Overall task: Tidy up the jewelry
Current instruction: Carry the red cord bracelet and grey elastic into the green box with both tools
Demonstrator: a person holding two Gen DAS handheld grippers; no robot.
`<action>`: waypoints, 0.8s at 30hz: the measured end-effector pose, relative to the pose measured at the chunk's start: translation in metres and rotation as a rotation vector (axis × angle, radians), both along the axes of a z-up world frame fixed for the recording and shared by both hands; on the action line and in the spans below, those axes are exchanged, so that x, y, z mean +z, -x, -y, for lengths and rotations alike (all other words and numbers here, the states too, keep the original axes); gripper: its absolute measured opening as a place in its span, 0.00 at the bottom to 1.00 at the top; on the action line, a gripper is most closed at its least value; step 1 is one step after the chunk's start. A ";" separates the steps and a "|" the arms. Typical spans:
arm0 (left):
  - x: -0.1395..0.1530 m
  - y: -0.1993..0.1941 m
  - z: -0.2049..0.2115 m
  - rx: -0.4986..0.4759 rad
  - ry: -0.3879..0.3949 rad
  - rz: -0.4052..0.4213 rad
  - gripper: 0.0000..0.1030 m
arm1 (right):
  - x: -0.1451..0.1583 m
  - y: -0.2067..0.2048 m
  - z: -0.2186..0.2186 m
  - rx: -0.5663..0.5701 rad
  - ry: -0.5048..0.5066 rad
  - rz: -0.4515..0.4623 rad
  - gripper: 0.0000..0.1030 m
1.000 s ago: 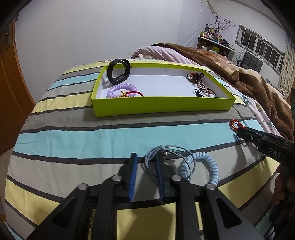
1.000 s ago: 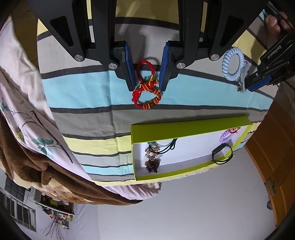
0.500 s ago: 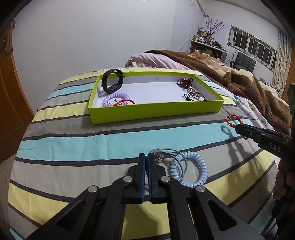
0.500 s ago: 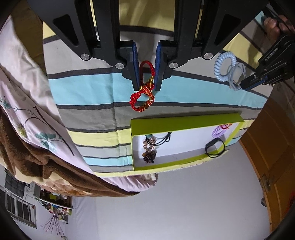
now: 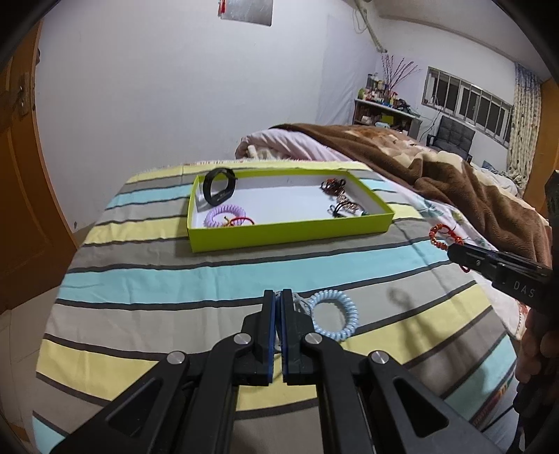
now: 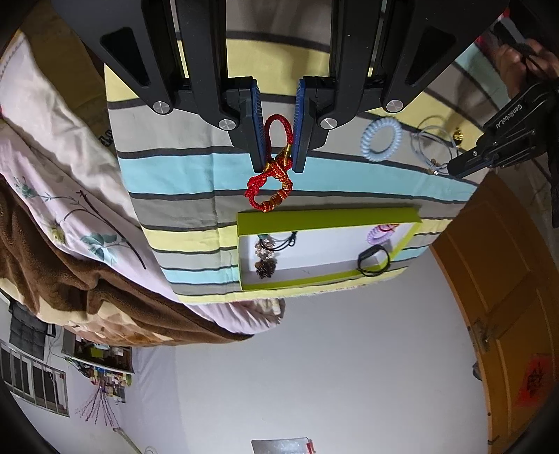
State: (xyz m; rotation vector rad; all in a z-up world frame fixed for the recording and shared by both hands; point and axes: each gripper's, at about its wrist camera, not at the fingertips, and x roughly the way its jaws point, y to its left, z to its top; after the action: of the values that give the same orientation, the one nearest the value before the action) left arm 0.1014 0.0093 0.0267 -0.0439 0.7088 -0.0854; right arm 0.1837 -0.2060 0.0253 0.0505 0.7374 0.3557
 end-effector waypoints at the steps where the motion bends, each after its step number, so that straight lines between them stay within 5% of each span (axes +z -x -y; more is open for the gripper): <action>1: 0.003 0.002 0.001 -0.002 0.000 0.006 0.02 | 0.003 0.003 0.000 0.004 -0.002 0.006 0.15; 24: 0.037 0.009 0.006 -0.025 0.013 0.091 0.02 | 0.034 0.022 -0.014 0.061 0.000 0.088 0.15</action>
State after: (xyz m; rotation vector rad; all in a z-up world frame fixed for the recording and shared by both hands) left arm 0.0928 0.0031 0.0635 -0.0435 0.6179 -0.1152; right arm 0.1619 -0.1916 0.0594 0.0127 0.6531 0.4138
